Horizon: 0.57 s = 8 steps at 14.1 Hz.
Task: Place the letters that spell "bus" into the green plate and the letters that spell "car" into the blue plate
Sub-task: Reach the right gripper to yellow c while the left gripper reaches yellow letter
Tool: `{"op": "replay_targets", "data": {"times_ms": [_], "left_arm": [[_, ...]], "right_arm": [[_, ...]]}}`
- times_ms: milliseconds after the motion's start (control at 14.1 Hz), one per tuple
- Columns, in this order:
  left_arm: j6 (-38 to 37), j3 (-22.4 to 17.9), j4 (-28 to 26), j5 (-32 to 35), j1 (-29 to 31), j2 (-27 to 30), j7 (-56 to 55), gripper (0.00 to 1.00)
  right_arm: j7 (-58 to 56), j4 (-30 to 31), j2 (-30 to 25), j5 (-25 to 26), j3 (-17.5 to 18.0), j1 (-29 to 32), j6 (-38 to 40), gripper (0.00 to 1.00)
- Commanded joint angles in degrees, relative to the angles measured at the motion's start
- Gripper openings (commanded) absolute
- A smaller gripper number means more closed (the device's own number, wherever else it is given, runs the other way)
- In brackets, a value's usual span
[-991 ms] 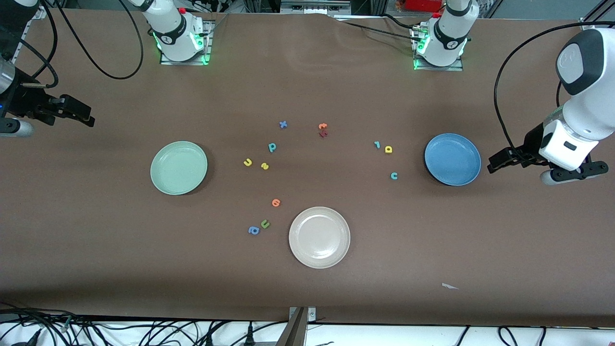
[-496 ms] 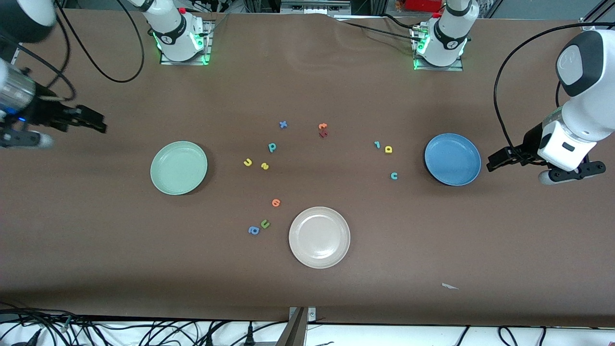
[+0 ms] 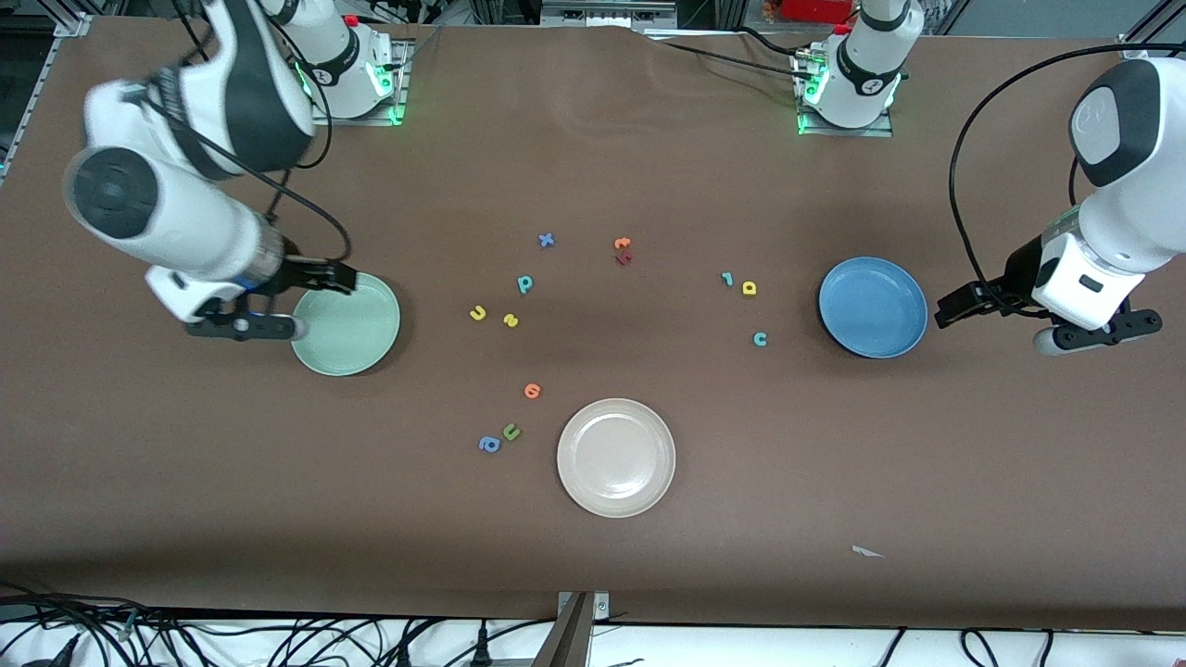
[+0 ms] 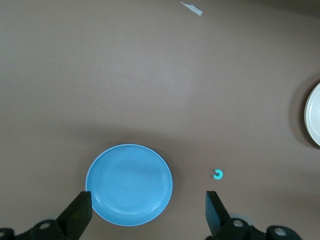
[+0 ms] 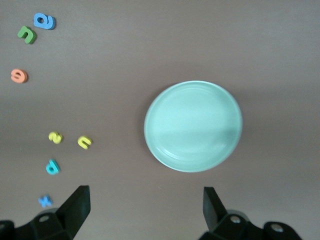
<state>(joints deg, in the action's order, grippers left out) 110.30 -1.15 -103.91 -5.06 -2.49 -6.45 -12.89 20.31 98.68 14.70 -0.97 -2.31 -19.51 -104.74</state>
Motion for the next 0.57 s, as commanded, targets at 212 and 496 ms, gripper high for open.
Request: {"op": "replay_targets", "data": {"times_ms": [212, 496], "left_arm": [[-0.35, 3.34, -2.26, 0.84, -1.20, -3.74, -5.29, 1.00], [0.09, 5.55, -3.48, 0.75, -1.20, -5.60, -8.81, 1.00]], "right_arm": [[27.02, 16.69, -0.82, 0.80, 2.57, -5.98, -22.13, 1.00], [42.15, 20.85, 3.56, 0.80, 2.66, -7.38, -33.50, 0.95]]}}
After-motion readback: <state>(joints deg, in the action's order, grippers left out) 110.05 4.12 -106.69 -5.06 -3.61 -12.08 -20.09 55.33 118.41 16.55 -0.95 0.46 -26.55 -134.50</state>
